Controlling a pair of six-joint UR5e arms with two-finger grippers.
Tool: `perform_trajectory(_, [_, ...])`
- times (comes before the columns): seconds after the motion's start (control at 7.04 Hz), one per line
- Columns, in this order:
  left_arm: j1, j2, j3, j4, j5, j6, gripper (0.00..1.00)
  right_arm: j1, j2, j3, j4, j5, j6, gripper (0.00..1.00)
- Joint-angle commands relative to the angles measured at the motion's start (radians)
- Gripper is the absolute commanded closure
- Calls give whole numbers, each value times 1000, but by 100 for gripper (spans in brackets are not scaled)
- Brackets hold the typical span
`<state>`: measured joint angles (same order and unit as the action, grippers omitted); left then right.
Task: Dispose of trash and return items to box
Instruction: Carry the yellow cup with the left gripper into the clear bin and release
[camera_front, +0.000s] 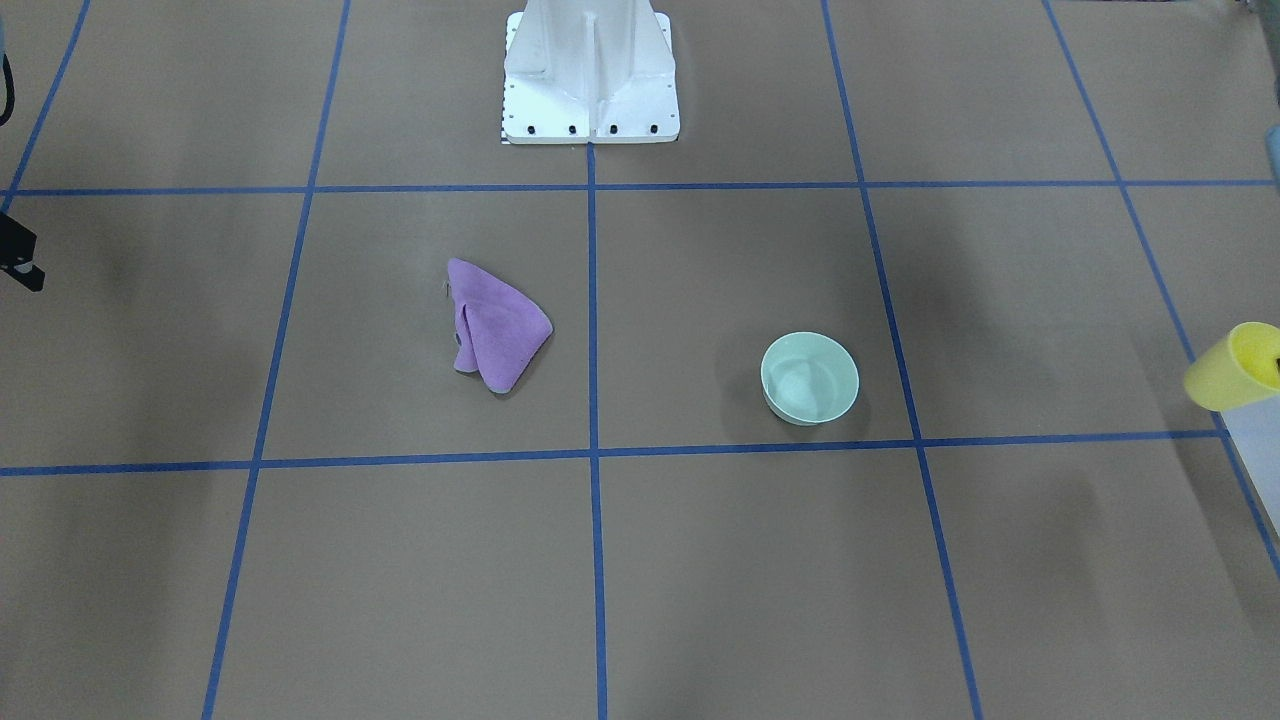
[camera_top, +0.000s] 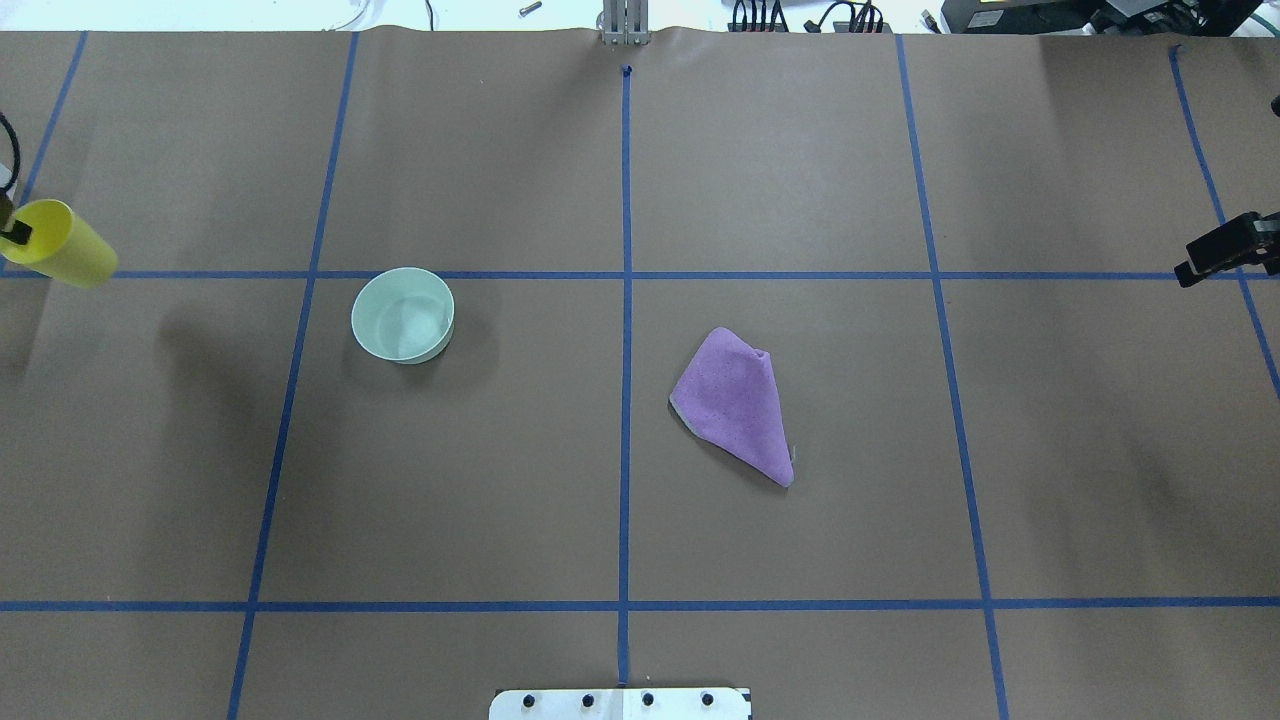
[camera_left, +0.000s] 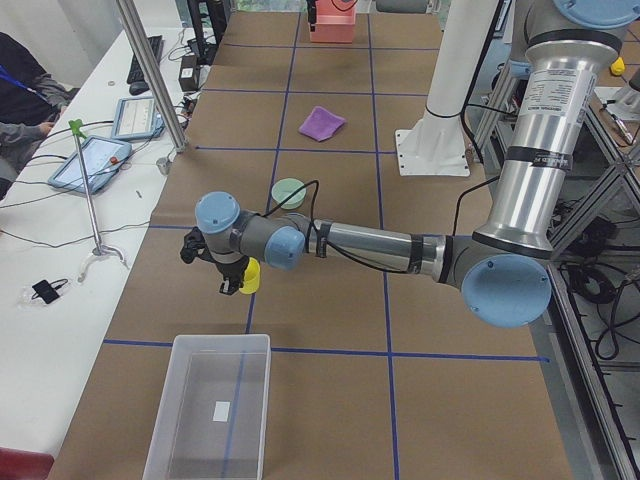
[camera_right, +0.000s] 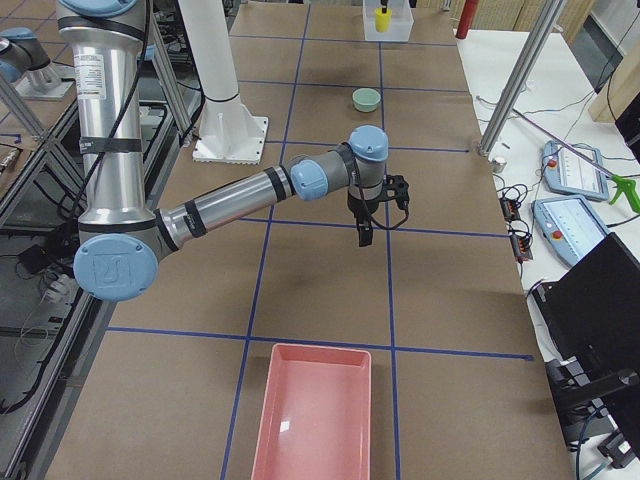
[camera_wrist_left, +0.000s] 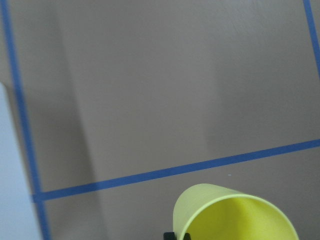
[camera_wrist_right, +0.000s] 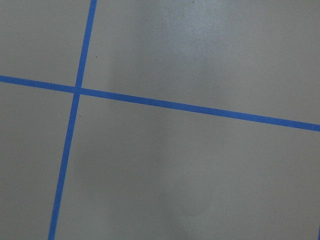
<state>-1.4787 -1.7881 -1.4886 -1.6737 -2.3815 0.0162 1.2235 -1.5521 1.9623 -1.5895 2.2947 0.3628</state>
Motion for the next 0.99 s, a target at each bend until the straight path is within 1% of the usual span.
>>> perform_trajectory(0.0, [-97, -57, 100, 106, 146, 268, 100, -10, 1, 0, 0, 0, -1, 0])
perform_trajectory(0.14, [-113, -113, 264, 48, 151, 354, 100, -12, 1, 1, 0, 0, 1, 0])
perform_trajectory(0.28, [-115, -146, 441, -118, 151, 358, 100, -12, 1, 1, 0, 0, 1, 0])
perform_trajectory(0.43, [-112, -195, 611, -236, 150, 352, 100, -10, 1, 1, 0, 0, -1, 0])
perform_trajectory(0.57, [-98, -206, 651, -260, 140, 291, 100, -10, 6, 0, 0, -1, -1, 0])
perform_trajectory(0.85, [-71, -194, 659, -282, 76, 197, 100, -10, 7, 0, 2, -3, -1, 0])
